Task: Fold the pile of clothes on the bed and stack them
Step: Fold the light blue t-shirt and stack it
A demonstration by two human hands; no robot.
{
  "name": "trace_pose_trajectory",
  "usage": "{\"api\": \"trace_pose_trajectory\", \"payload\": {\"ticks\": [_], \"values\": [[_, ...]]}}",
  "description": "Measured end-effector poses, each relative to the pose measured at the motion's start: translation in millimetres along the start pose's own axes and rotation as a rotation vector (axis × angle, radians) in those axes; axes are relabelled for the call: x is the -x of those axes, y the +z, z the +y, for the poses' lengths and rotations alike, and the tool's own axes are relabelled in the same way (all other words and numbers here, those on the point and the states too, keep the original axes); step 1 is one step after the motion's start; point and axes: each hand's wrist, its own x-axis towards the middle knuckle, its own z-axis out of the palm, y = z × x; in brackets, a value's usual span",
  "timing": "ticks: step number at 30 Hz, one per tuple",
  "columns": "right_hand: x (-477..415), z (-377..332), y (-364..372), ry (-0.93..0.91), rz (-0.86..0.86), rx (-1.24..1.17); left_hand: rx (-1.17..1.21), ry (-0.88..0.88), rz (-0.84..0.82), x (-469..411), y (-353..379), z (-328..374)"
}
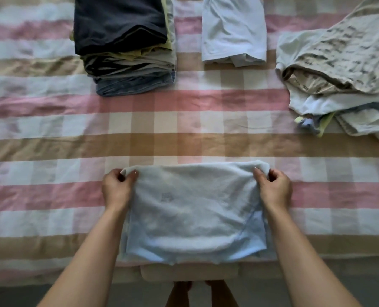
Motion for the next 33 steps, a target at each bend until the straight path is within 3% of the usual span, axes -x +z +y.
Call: {"api": "trace_pose_trajectory", "payload": {"ticks": [8, 14, 17, 23, 25, 28, 33], "values": [[-52.9, -38.9, 15.7, -0.118, 0.111, -0.043, 0.139, 0.183, 0.102, -46.0, 20.0, 46.7], [-79.5, -52.5, 32.0, -0.162, 0.159, 0.104, 0.025, 0.274, 0.172, -72.9, 44.4, 64.5], [-62.9, -44.6, 31.0, -0.215, 0.243, 0.245, -0.177, 0.508, 0.236, -55.1, 50.0, 60.1], [6.5, 2.7, 24.5, -0.442, 0.236, 0.535, -0.467, 0.973, -0.124, 29.7, 91.1, 44.1], [17.2, 20.4, 20.3, -0.407, 0.27, 0.609, -0.606, 1.019, -0.225, 46.9, 104.7, 37.5], [22.9, 32.9, 11.3, -0.339, 0.318, 0.607, -0.785, 1.049, -0.219, 57.1, 116.0, 32.7], [34.9, 35.0, -6.2, -0.167, 0.345, 0.414, -0.631, 1.042, -0.227, 76.5, 148.4, 72.5]]}}
